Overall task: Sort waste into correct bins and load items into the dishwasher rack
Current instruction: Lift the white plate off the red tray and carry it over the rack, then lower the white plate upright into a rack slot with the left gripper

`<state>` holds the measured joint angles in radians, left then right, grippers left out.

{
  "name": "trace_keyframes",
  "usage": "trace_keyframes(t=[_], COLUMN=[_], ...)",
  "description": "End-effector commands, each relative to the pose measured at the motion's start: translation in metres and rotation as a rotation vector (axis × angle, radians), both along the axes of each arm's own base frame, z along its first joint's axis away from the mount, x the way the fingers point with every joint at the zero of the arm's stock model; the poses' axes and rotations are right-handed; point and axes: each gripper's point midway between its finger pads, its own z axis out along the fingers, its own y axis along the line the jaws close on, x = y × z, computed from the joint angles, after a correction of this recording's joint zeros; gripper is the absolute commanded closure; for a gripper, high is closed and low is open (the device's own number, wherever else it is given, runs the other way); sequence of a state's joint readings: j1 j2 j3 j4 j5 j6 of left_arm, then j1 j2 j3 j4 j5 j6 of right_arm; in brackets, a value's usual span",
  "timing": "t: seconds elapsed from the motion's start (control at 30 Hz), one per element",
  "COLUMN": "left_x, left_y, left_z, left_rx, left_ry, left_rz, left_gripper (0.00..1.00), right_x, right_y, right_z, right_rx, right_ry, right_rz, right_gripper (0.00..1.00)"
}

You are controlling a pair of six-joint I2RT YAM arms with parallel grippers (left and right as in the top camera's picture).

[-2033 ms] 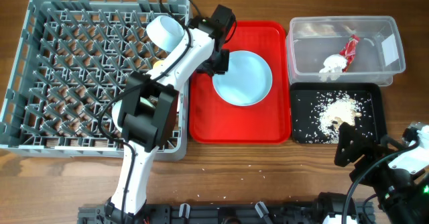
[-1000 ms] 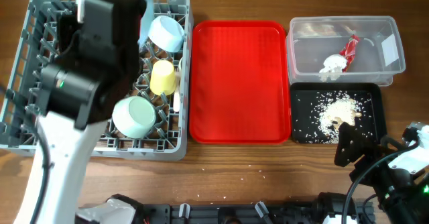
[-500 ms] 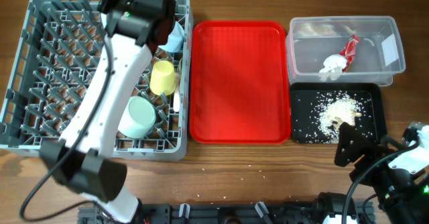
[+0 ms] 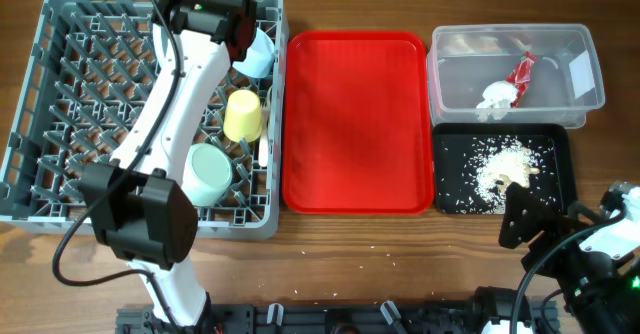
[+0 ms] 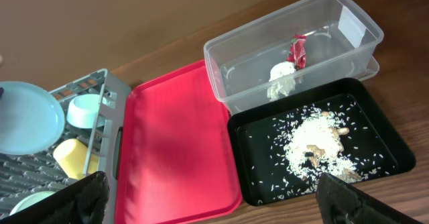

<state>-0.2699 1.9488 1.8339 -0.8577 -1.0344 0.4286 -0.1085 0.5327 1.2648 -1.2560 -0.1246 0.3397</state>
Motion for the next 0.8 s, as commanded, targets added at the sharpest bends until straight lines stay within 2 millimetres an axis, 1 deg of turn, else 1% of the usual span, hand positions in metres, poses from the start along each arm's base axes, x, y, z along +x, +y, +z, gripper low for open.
trace_keyframes(t=[0.0, 0.07, 0.13, 0.23, 0.27, 0.3, 0.43, 0.47, 0.53, 0.57, 0.6, 0.63, 0.67, 0.7, 0.77], left_x=[0.0, 0.0, 0.0, 0.001, 0.002, 0.002, 0.0, -0.001, -0.005, -0.006, -0.007, -0.008, -0.009, -0.011, -0.022], left_y=[-0.002, -0.002, -0.002, -0.005, -0.007, -0.01, -0.017, -0.016, -0.018, -0.02, -0.026, -0.034, -0.042, -0.054, -0.076], left_z=[-0.03, -0.032, -0.032, -0.035, -0.037, -0.04, -0.051, -0.051, -0.034, -0.027, -0.016, -0.004, 0.004, 0.016, 0.045], left_rx=[-0.025, -0.033, -0.062, -0.127, -0.159, -0.188, -0.269, -0.275, -0.336, -0.37, -0.438, -0.509, -0.568, -0.654, -0.845], left_ry=[0.049, 0.044, -0.001, -0.06, -0.075, -0.081, -0.077, -0.085, -0.176, -0.206, -0.24, -0.268, -0.281, -0.294, -0.35], left_rz=[-0.004, -0.002, 0.023, 0.051, 0.055, 0.056, 0.063, 0.068, 0.1, 0.1, 0.081, 0.051, 0.017, -0.034, -0.106], left_gripper=[0.96, 0.96, 0.96, 0.92, 0.89, 0.75, 0.61, 0.6, 0.55, 0.42, 0.24, 0.1, 0.05, 0.0, 0.0], right_x=[0.0, 0.0, 0.0, 0.0, 0.0, 0.0, 0.0, 0.0, 0.0, 0.0, 0.0, 0.0, 0.0, 0.0, 0.0], right_y=[0.001, 0.001, 0.001, 0.001, 0.001, 0.001, 0.001, 0.001, 0.001, 0.001, 0.001, 0.001, 0.001, 0.001, 0.001], right_z=[0.002, 0.002, 0.002, 0.002, 0.002, 0.002, 0.002, 0.002, 0.002, 0.002, 0.002, 0.002, 0.002, 0.002, 0.002], right_rx=[0.01, 0.01, 0.01, 0.01, 0.01, 0.01, 0.01, 0.01, 0.01, 0.01, 0.01, 0.01, 0.01, 0.01, 0.01], right_ry=[-0.007, -0.007, -0.007, -0.007, -0.007, -0.007, -0.007, -0.007, -0.007, -0.007, -0.007, -0.007, -0.007, -0.007, -0.007], right_rz=[0.0, 0.001, 0.001, 0.0, 0.001, 0.0, 0.001, 0.001, 0.001, 0.0, 0.001, 0.001, 0.0, 0.001, 0.001], right_gripper=[0.0, 0.01, 0.0, 0.0, 0.0, 0.0, 0.0, 0.0, 0.0, 0.0, 0.0, 0.0, 0.0, 0.0, 0.0])
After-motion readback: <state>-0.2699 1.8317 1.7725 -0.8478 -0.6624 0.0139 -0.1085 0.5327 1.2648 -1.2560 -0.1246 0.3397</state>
